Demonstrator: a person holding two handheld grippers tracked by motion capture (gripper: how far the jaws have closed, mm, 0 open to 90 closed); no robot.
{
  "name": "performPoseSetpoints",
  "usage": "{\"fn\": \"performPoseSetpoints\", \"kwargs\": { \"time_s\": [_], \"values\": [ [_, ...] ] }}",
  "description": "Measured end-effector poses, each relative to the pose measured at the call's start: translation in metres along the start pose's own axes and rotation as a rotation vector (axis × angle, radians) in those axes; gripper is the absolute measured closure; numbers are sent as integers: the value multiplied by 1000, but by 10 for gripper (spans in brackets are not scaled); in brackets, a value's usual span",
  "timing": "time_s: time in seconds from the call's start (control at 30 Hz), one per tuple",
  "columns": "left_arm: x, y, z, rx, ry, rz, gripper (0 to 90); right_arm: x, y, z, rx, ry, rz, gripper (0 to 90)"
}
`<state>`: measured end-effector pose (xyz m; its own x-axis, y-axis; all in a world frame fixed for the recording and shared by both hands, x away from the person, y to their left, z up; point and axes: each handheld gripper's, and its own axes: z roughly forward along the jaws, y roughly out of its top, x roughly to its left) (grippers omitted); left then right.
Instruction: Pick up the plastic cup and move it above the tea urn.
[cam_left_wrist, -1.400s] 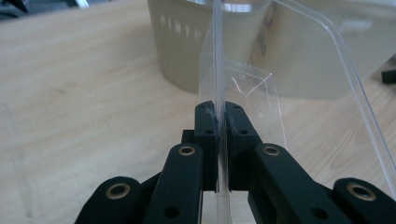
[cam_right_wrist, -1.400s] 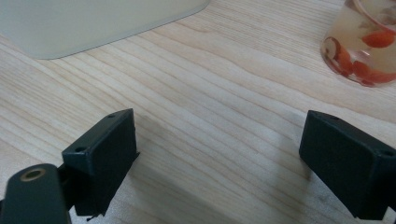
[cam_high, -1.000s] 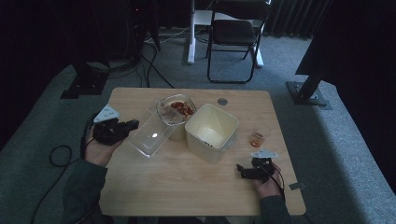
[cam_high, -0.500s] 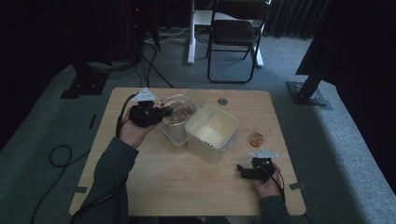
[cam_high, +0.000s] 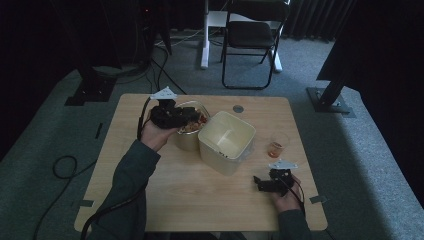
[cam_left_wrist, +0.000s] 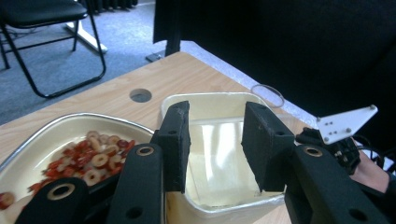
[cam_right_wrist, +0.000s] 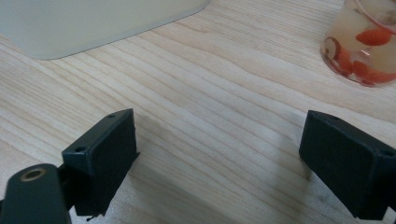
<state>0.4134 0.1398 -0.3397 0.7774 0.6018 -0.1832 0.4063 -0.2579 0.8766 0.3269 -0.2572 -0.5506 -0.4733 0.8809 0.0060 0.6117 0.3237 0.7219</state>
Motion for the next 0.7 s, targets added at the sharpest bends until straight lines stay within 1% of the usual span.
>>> {"fn": "performPoseSetpoints", "kwargs": {
  "time_s": [0.03,0.23,0.33,0.37,0.4,0.5,0.6,0.7],
  "values": [
    [2,-2,-1,5,13,-3,612,0,0,0,0,0,1,107],
    [9,-10,-2,10,32,-23,599,0,0,0,0,-1,0,107],
    [17,-12,-2,14,73,-27,579,0,1,1,0,0,0,107],
    [19,-13,-2,14,86,-25,571,0,1,1,0,0,0,121],
    [22,-14,-2,12,99,-25,569,0,1,0,-4,-1,4,152],
    [30,-20,-3,9,139,-27,555,-1,2,1,-9,-9,10,157],
    [38,-26,-6,10,148,-43,553,-1,2,1,-12,-17,17,180],
    [45,-30,-9,10,157,-51,550,-1,2,1,-15,-23,22,183]
  ]
}}
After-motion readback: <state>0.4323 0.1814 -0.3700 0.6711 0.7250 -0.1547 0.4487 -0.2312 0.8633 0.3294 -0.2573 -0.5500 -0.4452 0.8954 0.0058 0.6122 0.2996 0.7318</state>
